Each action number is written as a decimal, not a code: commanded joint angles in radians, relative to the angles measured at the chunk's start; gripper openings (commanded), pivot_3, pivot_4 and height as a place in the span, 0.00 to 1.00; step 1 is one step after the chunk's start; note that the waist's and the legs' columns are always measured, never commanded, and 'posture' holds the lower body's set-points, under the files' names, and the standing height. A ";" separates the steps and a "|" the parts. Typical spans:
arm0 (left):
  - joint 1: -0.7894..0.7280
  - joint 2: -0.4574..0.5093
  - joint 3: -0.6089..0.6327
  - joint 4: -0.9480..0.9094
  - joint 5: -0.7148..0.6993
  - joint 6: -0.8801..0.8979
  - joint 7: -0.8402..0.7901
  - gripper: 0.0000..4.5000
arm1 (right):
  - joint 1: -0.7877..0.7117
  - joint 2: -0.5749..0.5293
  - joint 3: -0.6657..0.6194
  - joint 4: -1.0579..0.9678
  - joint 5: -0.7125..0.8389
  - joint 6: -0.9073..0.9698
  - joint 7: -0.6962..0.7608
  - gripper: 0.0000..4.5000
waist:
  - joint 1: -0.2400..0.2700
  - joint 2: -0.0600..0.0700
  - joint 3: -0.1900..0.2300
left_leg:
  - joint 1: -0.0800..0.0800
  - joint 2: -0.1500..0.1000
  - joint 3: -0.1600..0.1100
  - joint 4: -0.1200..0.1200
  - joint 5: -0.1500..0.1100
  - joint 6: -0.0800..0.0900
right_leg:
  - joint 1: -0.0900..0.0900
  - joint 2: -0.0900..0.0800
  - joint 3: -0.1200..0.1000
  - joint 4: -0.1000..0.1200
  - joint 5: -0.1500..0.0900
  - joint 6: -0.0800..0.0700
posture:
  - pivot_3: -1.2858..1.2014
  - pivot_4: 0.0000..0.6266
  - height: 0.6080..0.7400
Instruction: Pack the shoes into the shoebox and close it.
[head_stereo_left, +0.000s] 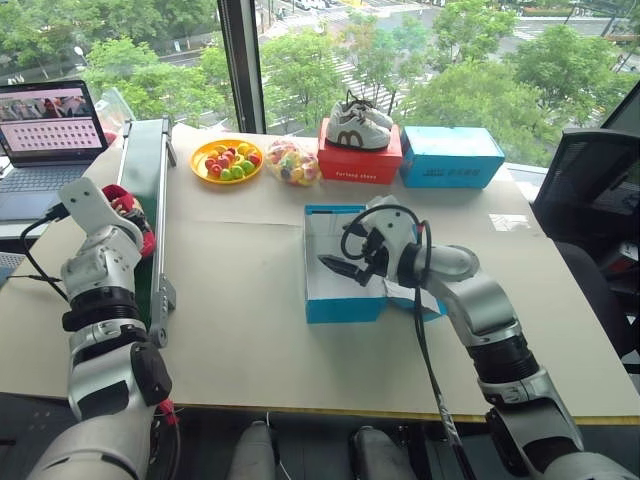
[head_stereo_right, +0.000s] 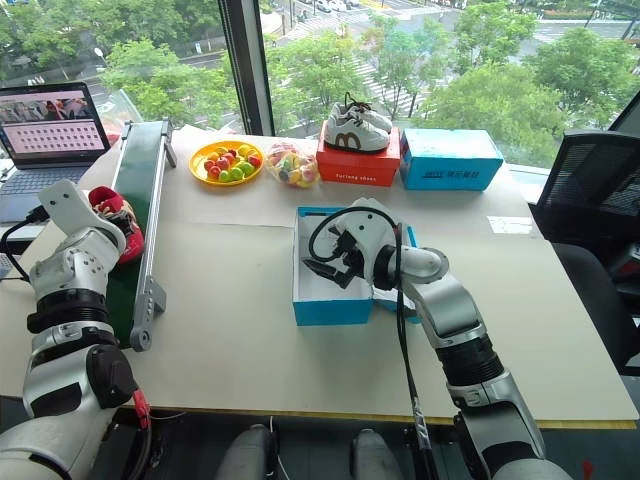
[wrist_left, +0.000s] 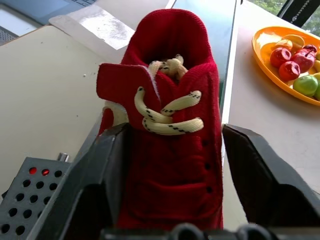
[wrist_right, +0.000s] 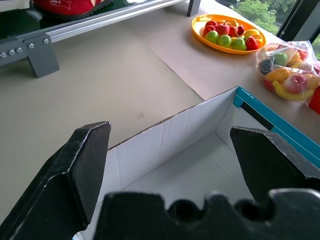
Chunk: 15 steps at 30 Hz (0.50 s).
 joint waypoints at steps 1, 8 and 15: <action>0.007 -0.014 -0.005 -0.027 -0.013 -0.003 0.002 0.28 | -0.015 -0.006 -0.010 -0.039 -0.008 -0.011 -0.005 1.00 | 0.002 0.000 0.000 | 0.000 0.000 0.000 0.000 0.000 0.000 | 0.000 0.000 0.000 0.000 0.000 0.000 | 0.52 0.24 1.00; 0.008 -0.006 -0.026 -0.084 0.022 -0.096 0.010 0.00 | -0.024 0.000 -0.013 -0.030 -0.020 -0.014 -0.013 1.00 | 0.003 0.000 0.000 | 0.000 0.000 0.000 -0.001 0.000 0.000 | 0.000 0.000 0.000 0.000 0.000 0.000 | 0.52 0.24 1.00; -0.013 -0.099 -0.200 -0.398 -0.135 -0.132 -0.389 0.00 | -0.059 0.093 -0.158 -0.022 0.125 0.087 -0.070 1.00 | 0.018 -0.003 0.001 | -0.005 0.000 -0.001 0.000 0.001 0.000 | -0.002 0.000 -0.001 -0.002 0.000 0.000 | 0.52 0.24 1.00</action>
